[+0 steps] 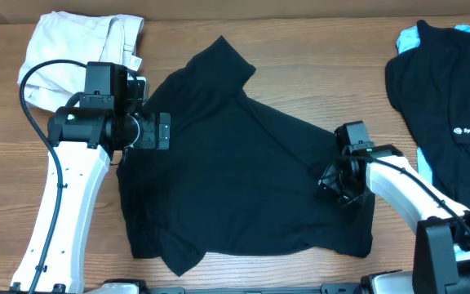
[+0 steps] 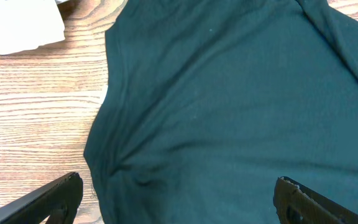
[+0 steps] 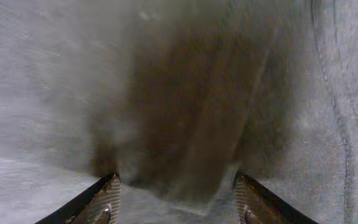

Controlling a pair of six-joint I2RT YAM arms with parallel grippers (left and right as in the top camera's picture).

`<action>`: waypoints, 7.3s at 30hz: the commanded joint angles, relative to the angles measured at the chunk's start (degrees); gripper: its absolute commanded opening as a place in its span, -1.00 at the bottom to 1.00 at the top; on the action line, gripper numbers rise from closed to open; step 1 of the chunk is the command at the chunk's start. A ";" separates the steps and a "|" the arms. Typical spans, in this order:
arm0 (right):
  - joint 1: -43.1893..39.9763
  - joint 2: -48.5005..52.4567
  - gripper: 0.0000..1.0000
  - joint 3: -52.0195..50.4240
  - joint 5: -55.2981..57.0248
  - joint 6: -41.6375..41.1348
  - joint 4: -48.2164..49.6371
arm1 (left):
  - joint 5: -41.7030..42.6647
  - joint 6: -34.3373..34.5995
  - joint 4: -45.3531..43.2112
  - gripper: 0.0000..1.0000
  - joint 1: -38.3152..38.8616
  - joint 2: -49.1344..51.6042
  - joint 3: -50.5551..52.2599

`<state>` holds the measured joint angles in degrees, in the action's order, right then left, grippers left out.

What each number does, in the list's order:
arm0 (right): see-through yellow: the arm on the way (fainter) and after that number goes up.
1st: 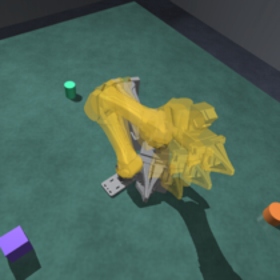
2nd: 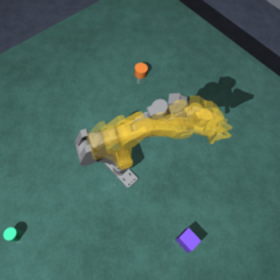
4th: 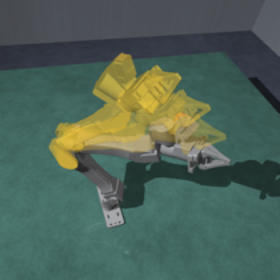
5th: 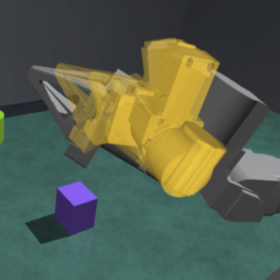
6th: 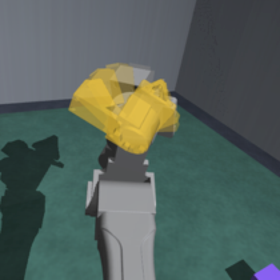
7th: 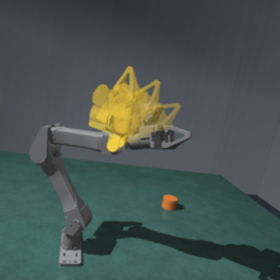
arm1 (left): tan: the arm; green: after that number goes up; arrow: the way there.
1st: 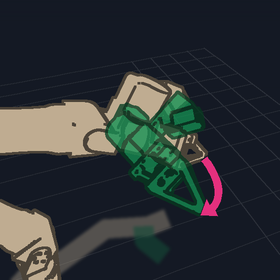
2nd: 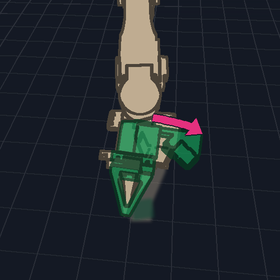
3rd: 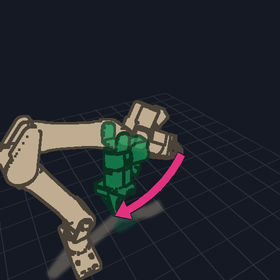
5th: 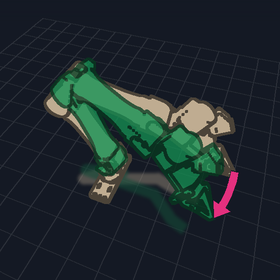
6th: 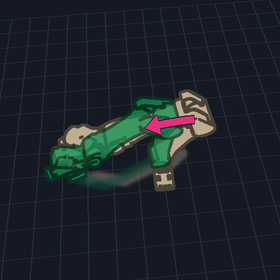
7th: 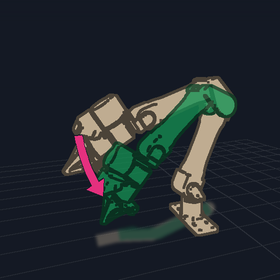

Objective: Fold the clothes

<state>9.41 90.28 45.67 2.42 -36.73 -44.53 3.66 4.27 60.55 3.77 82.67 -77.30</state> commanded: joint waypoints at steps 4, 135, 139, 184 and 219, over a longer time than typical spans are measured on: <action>0.15 -0.02 0.06 -0.66 0.94 -0.85 2.54 | 0.39 -1.09 -0.66 0.99 0.07 -0.17 -0.11; -22.64 -31.04 1.00 14.27 -12.96 10.19 -26.47 | 1.92 54.90 -7.15 -0.50 10.12 -7.87 46.45; -22.64 -31.04 1.00 14.27 -12.98 10.19 -26.45 | 1.97 54.88 -7.93 -0.92 10.12 -7.85 46.42; -0.92 -27.89 0.58 -9.49 -20.50 -10.80 -22.60 | -14.62 28.89 -10.08 -0.92 10.03 -6.86 3.65; 3.56 -13.77 -0.79 -7.82 -13.11 -8.70 -8.07 | -14.64 27.36 -9.38 -0.91 10.03 -6.25 3.65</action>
<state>13.89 76.42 32.67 -11.68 -50.39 -52.60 -9.52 32.82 51.24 13.54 76.05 -72.40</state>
